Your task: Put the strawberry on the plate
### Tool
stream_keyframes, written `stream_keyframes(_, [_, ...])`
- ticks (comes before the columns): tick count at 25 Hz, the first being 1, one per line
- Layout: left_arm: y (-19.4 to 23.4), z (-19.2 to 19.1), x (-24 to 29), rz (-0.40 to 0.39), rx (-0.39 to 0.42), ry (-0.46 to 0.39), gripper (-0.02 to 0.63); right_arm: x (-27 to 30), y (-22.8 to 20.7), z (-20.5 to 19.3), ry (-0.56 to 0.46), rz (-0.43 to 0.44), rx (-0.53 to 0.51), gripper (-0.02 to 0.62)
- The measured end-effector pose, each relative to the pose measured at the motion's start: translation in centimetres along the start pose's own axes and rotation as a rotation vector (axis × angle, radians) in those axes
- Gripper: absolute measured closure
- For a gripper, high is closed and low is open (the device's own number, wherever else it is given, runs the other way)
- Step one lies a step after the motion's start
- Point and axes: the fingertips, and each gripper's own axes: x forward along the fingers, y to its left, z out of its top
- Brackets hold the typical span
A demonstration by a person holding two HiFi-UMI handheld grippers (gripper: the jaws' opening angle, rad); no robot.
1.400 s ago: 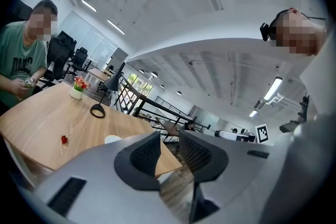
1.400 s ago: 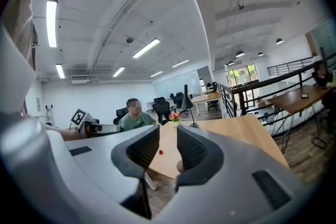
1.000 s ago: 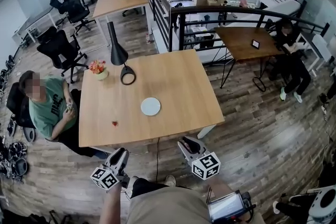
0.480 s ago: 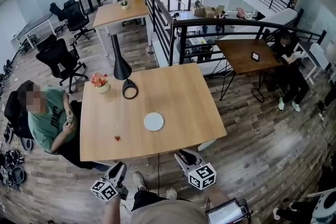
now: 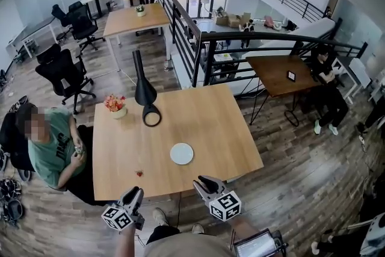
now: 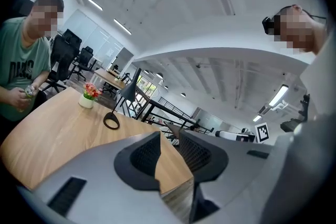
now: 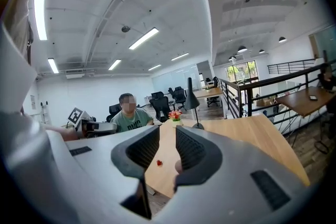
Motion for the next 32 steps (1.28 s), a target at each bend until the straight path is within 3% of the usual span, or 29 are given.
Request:
stream_keyframes(7, [5.5,4.4,0.0,-0.014,0.006,-0.014,0.511,6.6,1.9,2.7,-0.008,0.002,-0.027,0.495])
stream_keyframes(20, [15.2,8.3,-1.8,-0.035,-0.011,0.005,0.511,15.7,5.6,3.6,0.002,-0.034,-0.03,0.495])
stream_keyframes(26, [18.8,9.0,-2.3,-0.058,0.017,0.029,0.511,18.6,7.5,2.8,0.018,-0.046,-0.031,0.495])
stream_keyframes(32, [20.3,8.8,-2.5,-0.06,-0.012,0.046,0.511,20.0,8.1,2.0,0.047,-0.057,-0.018,0.495])
